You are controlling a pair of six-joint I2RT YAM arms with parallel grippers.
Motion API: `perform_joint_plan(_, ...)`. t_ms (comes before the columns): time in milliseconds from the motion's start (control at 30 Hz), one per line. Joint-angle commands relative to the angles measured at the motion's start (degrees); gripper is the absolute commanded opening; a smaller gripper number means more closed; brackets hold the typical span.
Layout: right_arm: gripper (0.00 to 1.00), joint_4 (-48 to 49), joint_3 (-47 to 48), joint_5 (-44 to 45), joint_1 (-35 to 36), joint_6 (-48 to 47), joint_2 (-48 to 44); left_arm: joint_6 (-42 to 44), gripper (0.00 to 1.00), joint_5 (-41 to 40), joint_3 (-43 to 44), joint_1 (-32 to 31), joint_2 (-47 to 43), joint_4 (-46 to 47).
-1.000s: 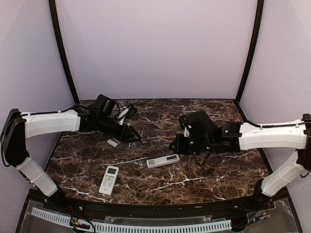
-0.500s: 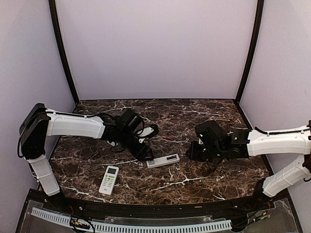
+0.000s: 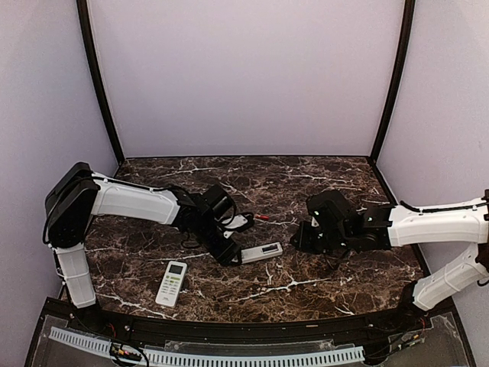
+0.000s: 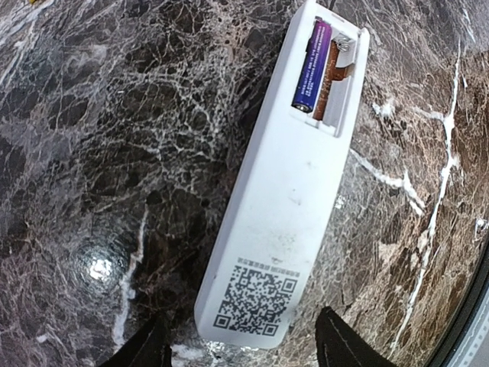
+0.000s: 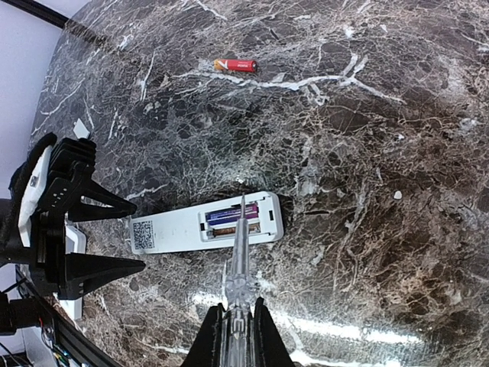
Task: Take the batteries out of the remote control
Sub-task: Hold the remote control without the battery cover at the center of the board.
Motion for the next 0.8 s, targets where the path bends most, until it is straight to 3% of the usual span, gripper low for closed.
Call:
perform_joint_plan(0,0.00,2.03,-0.46,-0.56,-0.45,0.29,0.98,0.71,0.64,-1.48,1.23,-1.15,0.33,-1.82)
perform_joint_plan(500,0.00,2.00,-0.32,-1.44,-0.93,-0.09,2.10,0.71,0.57,-3.11,1.28,-2.14,0.96,-1.92)
perform_joint_plan(767,0.00,2.01,-0.50,-1.80,-1.45,-0.16,2.43,2.91,0.43,-3.96,1.42,-2.54,1.07,-2.31)
